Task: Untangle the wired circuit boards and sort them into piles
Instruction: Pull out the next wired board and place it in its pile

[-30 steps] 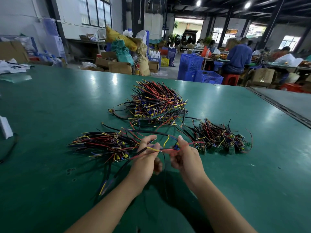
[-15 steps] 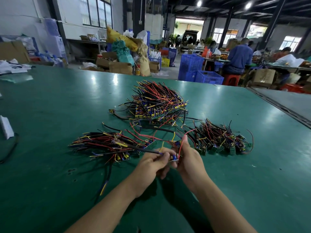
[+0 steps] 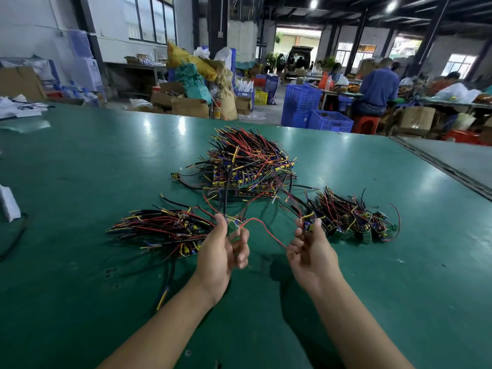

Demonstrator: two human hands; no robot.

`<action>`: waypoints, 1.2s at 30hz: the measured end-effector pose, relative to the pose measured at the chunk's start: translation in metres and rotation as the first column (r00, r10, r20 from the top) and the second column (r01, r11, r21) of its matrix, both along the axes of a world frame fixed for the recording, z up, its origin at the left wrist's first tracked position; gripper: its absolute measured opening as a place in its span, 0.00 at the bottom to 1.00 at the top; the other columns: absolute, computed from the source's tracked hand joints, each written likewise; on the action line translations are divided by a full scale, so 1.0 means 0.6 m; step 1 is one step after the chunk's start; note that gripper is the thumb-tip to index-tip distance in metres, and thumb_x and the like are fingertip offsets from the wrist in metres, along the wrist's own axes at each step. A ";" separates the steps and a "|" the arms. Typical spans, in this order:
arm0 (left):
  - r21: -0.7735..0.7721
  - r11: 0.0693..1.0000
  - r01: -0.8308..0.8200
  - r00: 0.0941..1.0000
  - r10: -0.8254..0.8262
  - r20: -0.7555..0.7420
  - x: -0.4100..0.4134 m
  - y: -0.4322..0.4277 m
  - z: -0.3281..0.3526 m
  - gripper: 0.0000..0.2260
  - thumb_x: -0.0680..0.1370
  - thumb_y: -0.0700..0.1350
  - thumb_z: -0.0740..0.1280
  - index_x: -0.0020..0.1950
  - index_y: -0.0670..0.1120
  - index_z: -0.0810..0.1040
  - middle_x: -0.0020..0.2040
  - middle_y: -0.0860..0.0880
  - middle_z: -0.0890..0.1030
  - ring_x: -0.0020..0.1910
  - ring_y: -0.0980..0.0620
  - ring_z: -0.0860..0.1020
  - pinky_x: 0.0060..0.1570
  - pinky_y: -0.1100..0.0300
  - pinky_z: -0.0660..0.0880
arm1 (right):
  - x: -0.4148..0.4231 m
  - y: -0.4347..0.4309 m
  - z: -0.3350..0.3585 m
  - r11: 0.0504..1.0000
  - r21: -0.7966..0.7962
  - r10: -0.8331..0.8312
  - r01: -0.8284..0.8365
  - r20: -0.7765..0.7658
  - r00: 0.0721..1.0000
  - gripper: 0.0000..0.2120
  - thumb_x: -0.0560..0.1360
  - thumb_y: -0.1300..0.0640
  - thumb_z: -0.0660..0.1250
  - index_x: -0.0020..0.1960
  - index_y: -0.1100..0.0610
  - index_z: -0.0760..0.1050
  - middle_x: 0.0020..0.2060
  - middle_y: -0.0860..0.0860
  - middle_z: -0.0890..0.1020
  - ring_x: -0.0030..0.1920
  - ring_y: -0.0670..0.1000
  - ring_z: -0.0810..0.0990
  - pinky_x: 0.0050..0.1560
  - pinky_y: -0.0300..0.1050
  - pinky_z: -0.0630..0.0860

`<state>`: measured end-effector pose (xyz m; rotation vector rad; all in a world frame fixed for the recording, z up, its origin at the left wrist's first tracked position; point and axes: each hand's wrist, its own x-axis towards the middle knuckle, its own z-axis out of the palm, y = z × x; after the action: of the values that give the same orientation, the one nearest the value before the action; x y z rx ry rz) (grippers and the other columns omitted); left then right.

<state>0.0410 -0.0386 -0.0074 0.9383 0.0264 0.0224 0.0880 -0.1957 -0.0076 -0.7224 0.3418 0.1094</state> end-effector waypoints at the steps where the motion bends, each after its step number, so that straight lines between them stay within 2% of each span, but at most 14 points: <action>1: -0.006 1.000 -0.023 1.000 0.023 0.009 0.001 0.000 -0.001 0.17 0.76 0.58 0.56 0.49 0.44 0.64 0.35 0.48 0.74 0.22 0.54 0.65 0.23 0.63 0.61 | -0.002 0.002 0.001 0.999 -0.037 -0.004 0.005 0.015 1.000 0.16 0.80 0.46 0.63 0.45 0.59 0.74 0.29 0.50 0.75 0.22 0.44 0.68 0.21 0.34 0.66; 4: -0.048 0.994 -0.094 0.994 0.096 0.042 0.001 0.002 -0.001 0.09 0.82 0.47 0.55 0.45 0.44 0.67 0.38 0.46 0.77 0.23 0.53 0.68 0.23 0.63 0.64 | -0.008 0.007 0.003 0.996 -0.086 0.016 -0.011 0.057 0.998 0.13 0.78 0.51 0.67 0.48 0.62 0.74 0.30 0.54 0.80 0.25 0.46 0.74 0.26 0.36 0.74; 9: -0.113 0.971 -0.211 0.974 0.218 0.062 0.006 0.015 0.007 0.12 0.84 0.42 0.53 0.44 0.46 0.71 0.33 0.48 0.77 0.22 0.55 0.67 0.23 0.65 0.65 | -0.011 0.000 0.010 0.986 -0.012 0.169 -0.169 0.112 0.979 0.06 0.77 0.58 0.60 0.47 0.59 0.74 0.34 0.57 0.82 0.27 0.47 0.76 0.28 0.36 0.76; 12: 0.024 0.946 -0.323 0.945 0.322 0.055 0.012 0.014 0.001 0.10 0.84 0.45 0.55 0.46 0.45 0.72 0.31 0.49 0.75 0.21 0.56 0.66 0.21 0.65 0.63 | -0.014 0.004 0.006 0.944 -0.122 0.317 -0.306 0.086 0.945 0.11 0.76 0.62 0.57 0.45 0.61 0.78 0.36 0.57 0.83 0.31 0.50 0.81 0.30 0.38 0.78; 14: 0.165 0.919 -0.358 0.933 0.346 0.098 0.013 0.010 -0.008 0.10 0.83 0.47 0.57 0.48 0.44 0.73 0.30 0.50 0.74 0.21 0.56 0.65 0.21 0.64 0.64 | -0.018 0.014 0.001 0.907 -0.251 0.360 -0.338 0.047 0.932 0.13 0.74 0.67 0.55 0.43 0.65 0.79 0.39 0.59 0.83 0.36 0.52 0.84 0.33 0.39 0.79; 16: 0.284 0.879 -0.383 0.923 0.358 0.138 0.014 0.006 -0.016 0.08 0.82 0.47 0.59 0.47 0.44 0.71 0.28 0.51 0.74 0.21 0.56 0.66 0.21 0.64 0.64 | -0.023 0.025 -0.003 0.885 -0.293 0.386 -0.361 0.031 0.922 0.15 0.71 0.73 0.52 0.45 0.69 0.78 0.39 0.59 0.82 0.35 0.52 0.83 0.32 0.38 0.78; 20: 0.423 0.823 -0.380 0.924 0.314 0.220 0.014 0.001 -0.025 0.12 0.76 0.52 0.63 0.44 0.44 0.67 0.28 0.50 0.76 0.23 0.56 0.68 0.23 0.63 0.66 | -0.041 0.045 -0.005 0.876 -0.181 0.460 -0.447 0.038 0.887 0.17 0.71 0.74 0.52 0.52 0.65 0.75 0.34 0.56 0.79 0.31 0.50 0.78 0.31 0.38 0.76; 23: 0.542 0.752 -0.375 0.925 0.267 0.271 0.013 -0.002 -0.032 0.12 0.75 0.56 0.63 0.45 0.47 0.70 0.28 0.51 0.77 0.26 0.56 0.74 0.30 0.59 0.73 | -0.052 0.061 -0.009 0.852 -0.134 0.514 -0.507 0.027 0.857 0.10 0.74 0.64 0.64 0.55 0.62 0.76 0.34 0.53 0.77 0.31 0.47 0.76 0.34 0.37 0.76; 25: 0.620 0.672 -0.404 0.912 0.250 0.324 0.012 -0.002 -0.038 0.08 0.78 0.53 0.64 0.45 0.49 0.73 0.30 0.51 0.80 0.28 0.56 0.77 0.33 0.60 0.75 | -0.054 0.067 -0.012 0.843 -0.180 0.523 -0.507 0.054 0.851 0.13 0.73 0.56 0.70 0.56 0.59 0.78 0.34 0.50 0.77 0.32 0.46 0.76 0.37 0.38 0.74; 27: 0.720 0.546 -0.428 0.900 0.187 0.393 0.010 0.000 -0.044 0.05 0.81 0.48 0.62 0.46 0.51 0.75 0.34 0.51 0.81 0.32 0.55 0.79 0.37 0.57 0.77 | -0.055 0.068 -0.012 0.839 -0.274 0.510 -0.470 0.097 0.855 0.15 0.69 0.52 0.72 0.53 0.57 0.81 0.34 0.49 0.76 0.34 0.45 0.75 0.39 0.38 0.72; 30: 0.830 0.384 -0.404 0.901 0.008 0.434 0.004 -0.001 -0.048 0.08 0.82 0.47 0.60 0.57 0.53 0.77 0.41 0.52 0.84 0.40 0.53 0.82 0.44 0.54 0.78 | -0.056 0.063 -0.013 0.861 -0.326 0.454 -0.390 0.146 0.879 0.14 0.65 0.51 0.74 0.46 0.57 0.79 0.36 0.51 0.78 0.37 0.48 0.76 0.39 0.39 0.72; 33: 0.899 0.187 -0.397 0.904 -0.089 0.418 0.000 -0.005 -0.048 0.20 0.83 0.51 0.56 0.75 0.53 0.66 0.58 0.48 0.82 0.58 0.48 0.79 0.54 0.54 0.75 | -0.057 0.062 -0.016 0.867 -0.369 0.420 -0.335 0.178 0.890 0.16 0.65 0.51 0.75 0.45 0.60 0.76 0.37 0.54 0.79 0.39 0.52 0.78 0.42 0.44 0.75; 34: 0.908 0.151 -0.391 0.907 -0.102 0.408 -0.002 -0.006 -0.047 0.22 0.83 0.53 0.54 0.77 0.53 0.62 0.62 0.47 0.80 0.61 0.46 0.77 0.55 0.52 0.74 | -0.060 0.064 -0.016 0.867 -0.396 0.398 -0.303 0.185 0.898 0.17 0.64 0.50 0.76 0.45 0.60 0.76 0.37 0.55 0.80 0.40 0.52 0.79 0.43 0.45 0.76; 36: 0.908 0.114 -0.403 0.900 -0.129 0.416 -0.005 -0.008 -0.047 0.23 0.82 0.54 0.53 0.78 0.54 0.57 0.63 0.46 0.80 0.60 0.43 0.77 0.53 0.50 0.74 | -0.064 0.068 -0.018 0.865 -0.459 0.318 -0.204 0.186 0.930 0.17 0.63 0.48 0.77 0.41 0.59 0.76 0.35 0.55 0.81 0.38 0.51 0.79 0.42 0.46 0.76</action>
<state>0.0380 -0.0435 -0.0356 2.3604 -0.3508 0.5004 0.0496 -0.1550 -0.0182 -1.2146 0.0096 0.2008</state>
